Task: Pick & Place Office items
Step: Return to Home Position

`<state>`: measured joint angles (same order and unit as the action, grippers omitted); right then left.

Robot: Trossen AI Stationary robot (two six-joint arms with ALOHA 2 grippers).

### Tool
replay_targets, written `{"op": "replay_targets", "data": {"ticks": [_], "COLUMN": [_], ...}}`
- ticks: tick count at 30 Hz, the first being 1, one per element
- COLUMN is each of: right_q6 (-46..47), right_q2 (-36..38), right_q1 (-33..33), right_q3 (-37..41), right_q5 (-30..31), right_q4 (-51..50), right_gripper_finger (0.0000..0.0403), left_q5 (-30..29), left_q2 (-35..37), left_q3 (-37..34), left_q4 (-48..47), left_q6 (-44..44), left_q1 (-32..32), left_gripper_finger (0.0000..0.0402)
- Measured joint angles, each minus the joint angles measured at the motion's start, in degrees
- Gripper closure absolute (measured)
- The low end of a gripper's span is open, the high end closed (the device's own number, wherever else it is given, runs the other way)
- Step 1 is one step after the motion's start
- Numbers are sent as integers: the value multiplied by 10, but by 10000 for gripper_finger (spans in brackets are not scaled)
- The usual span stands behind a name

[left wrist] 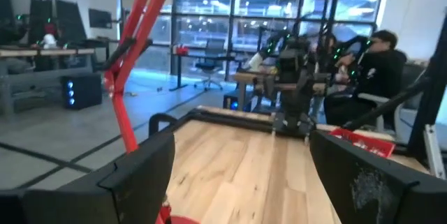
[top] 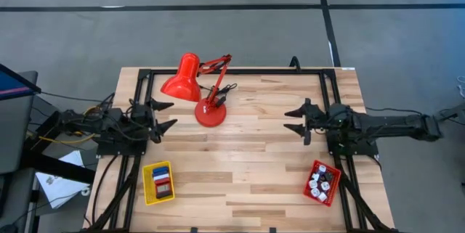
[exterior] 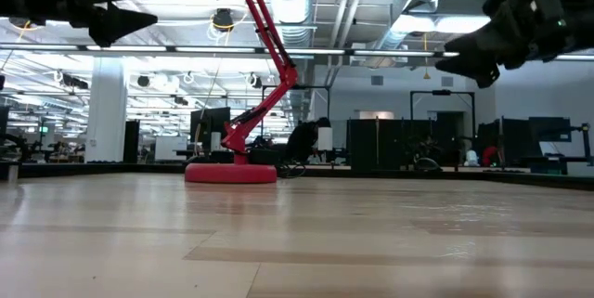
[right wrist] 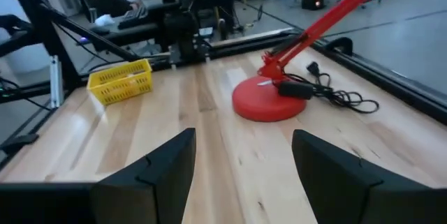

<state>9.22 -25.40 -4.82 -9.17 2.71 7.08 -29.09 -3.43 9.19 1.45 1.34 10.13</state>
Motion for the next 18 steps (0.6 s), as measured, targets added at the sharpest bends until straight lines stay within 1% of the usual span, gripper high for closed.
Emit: {"op": "replay_targets", "data": {"ticks": [3,8,11,13,15,16,18], "right_q6": [-4,-13,-13,-7,3,5,-11], "right_q2": [37,102,139,165,189,193,206], "right_q1": [-18,-48,-70,-85,-100,-105,-115], "right_q3": [20,51,72,87,87,87,87], "right_q5": [-22,-35,-69,-88,-90,-90,-97], "right_q4": [-2,-14,-19,-27,-52,-49,-52], "right_gripper_finger": [173,173,173,173,173,173,173], "left_q5": [1,-14,16,46,91,109,120], "left_q2": [34,32,34,34,34,34,34], "left_q3": [0,-7,-32,-43,-52,-58,-68], "left_q4": [-15,-26,-15,1,12,13,13], "left_q6": [-12,-23,-12,-9,-9,-10,-11], "left_q1": [0,-7,-13,-19,-26,-30,-42], "left_gripper_finger": [73,73,73,73,73,73,73]}}
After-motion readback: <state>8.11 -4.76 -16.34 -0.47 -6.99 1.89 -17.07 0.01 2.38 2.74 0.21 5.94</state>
